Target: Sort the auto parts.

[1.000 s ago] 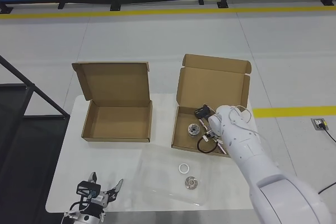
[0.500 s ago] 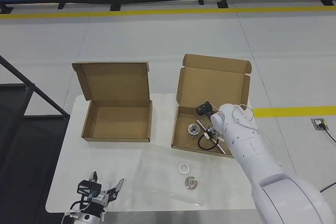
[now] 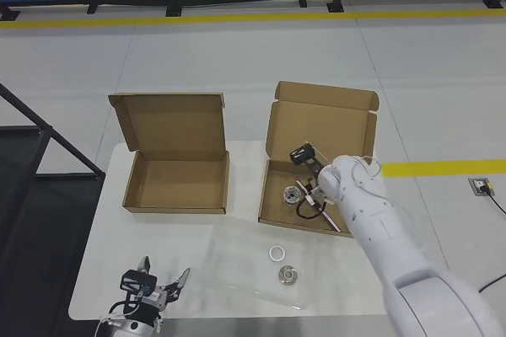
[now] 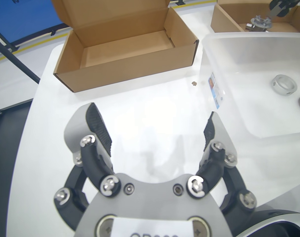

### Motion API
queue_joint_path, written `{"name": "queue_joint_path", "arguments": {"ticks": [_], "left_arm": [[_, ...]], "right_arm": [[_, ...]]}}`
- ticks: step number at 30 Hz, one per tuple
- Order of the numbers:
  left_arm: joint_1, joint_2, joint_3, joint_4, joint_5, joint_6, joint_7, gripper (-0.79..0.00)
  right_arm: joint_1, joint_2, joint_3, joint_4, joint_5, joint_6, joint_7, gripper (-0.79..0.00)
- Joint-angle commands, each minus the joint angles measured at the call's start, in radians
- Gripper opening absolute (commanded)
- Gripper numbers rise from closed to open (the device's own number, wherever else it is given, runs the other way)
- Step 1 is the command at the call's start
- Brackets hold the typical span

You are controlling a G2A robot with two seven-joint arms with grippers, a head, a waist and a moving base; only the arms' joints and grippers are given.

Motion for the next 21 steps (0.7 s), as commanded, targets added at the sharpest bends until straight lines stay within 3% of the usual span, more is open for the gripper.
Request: {"name": "queue_joint_path", "arguments": {"ticks": [1, 7, 11, 14, 15, 16, 17, 18, 21], "left_arm": [[-0.001, 0.0, 0.003, -0.002, 0.005, 0.0, -0.001, 0.0], [-0.002, 0.0, 0.009, -0.006, 0.013, -0.002, -0.002, 0.0], [-0.002, -0.001, 0.009, -0.004, 0.013, -0.002, -0.001, 0.0], [0.0, -0.001, 0.007, -0.001, 0.009, -0.001, 0.002, 0.0], [0.0, -0.001, 0.007, 0.0, 0.008, -0.001, 0.004, 0.0], [0.0, -0.001, 0.006, 0.001, 0.005, -0.001, 0.004, 0.0], [0.0, -0.001, 0.006, 0.001, 0.005, -0.001, 0.005, 0.0], [0.0, -0.001, 0.006, 0.001, 0.004, -0.002, 0.006, 0.0], [0.001, -0.001, 0.005, 0.0, 0.002, -0.003, 0.009, 0.0]], "right_arm": [[-0.045, 0.008, 0.0, -0.098, -0.012, 0.016, 0.014, -0.526], [-0.269, 0.053, 0.044, -0.568, -0.086, 0.068, 0.153, -0.551], [-0.455, 0.082, 0.088, -0.93, -0.131, 0.027, 0.242, -0.551], [-0.539, 0.094, 0.108, -1.093, -0.131, -0.026, 0.263, -0.539], [-0.557, 0.096, 0.111, -1.129, -0.124, -0.043, 0.257, -0.486], [-0.572, 0.098, 0.112, -1.158, -0.116, -0.061, 0.252, -0.372], [-0.584, 0.1, 0.113, -1.182, -0.107, -0.081, 0.243, -0.16], [-0.594, 0.101, 0.113, -1.2, -0.096, -0.101, 0.233, 0.0], [-0.606, 0.104, 0.11, -1.23, -0.067, -0.139, 0.231, 0.0]]}}
